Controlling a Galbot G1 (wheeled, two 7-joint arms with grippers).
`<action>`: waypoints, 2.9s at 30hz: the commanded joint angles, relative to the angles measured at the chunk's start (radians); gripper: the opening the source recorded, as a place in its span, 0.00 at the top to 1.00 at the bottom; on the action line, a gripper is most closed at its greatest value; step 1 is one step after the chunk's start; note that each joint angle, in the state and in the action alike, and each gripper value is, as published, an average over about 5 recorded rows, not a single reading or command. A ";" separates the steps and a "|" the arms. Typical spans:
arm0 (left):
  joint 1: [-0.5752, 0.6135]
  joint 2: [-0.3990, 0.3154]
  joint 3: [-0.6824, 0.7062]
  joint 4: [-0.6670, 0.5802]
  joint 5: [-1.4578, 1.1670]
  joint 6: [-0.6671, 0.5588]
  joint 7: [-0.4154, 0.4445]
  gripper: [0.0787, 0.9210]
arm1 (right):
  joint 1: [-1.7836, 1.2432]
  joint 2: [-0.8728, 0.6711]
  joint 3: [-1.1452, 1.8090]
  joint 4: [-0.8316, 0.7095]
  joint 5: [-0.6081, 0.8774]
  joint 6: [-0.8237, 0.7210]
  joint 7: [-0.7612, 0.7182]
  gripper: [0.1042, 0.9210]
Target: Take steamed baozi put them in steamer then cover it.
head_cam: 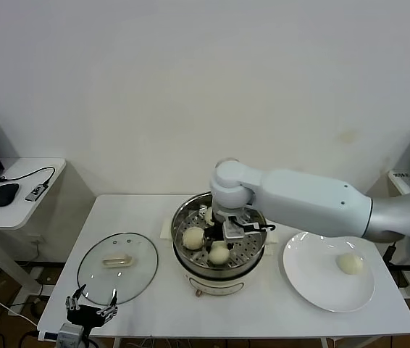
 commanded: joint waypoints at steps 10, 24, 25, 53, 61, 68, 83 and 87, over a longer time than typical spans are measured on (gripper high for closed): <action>-0.008 0.002 0.004 0.007 0.001 0.000 0.002 0.12 | 0.019 -0.036 0.003 0.032 0.032 -0.071 0.059 0.25; -0.012 0.008 0.016 0.009 0.001 0.000 0.006 0.12 | 0.271 -0.355 -0.050 0.028 0.339 -0.338 0.093 0.12; -0.012 0.010 0.016 0.009 0.001 0.000 0.006 0.12 | 0.284 -0.389 -0.065 0.026 0.381 -0.375 0.096 0.12; 0.010 0.019 0.035 0.012 0.001 0.003 0.010 0.12 | -0.398 -0.690 0.427 -0.243 0.212 -0.840 0.029 0.12; 0.008 0.016 0.035 0.030 0.002 0.006 0.016 0.12 | -0.428 -0.625 0.447 -0.345 0.151 -0.750 0.038 0.12; 0.005 0.017 0.030 0.051 0.001 0.006 0.012 0.12 | -0.495 -0.588 0.513 -0.397 0.046 -0.680 0.078 0.12; 0.003 0.011 0.032 0.064 0.010 0.009 0.020 0.12 | -0.566 -0.540 0.553 -0.409 -0.025 -0.699 0.127 0.12; 0.004 0.012 0.031 0.070 0.010 0.009 0.020 0.12 | -0.570 -0.534 0.555 -0.422 -0.031 -0.694 0.132 0.12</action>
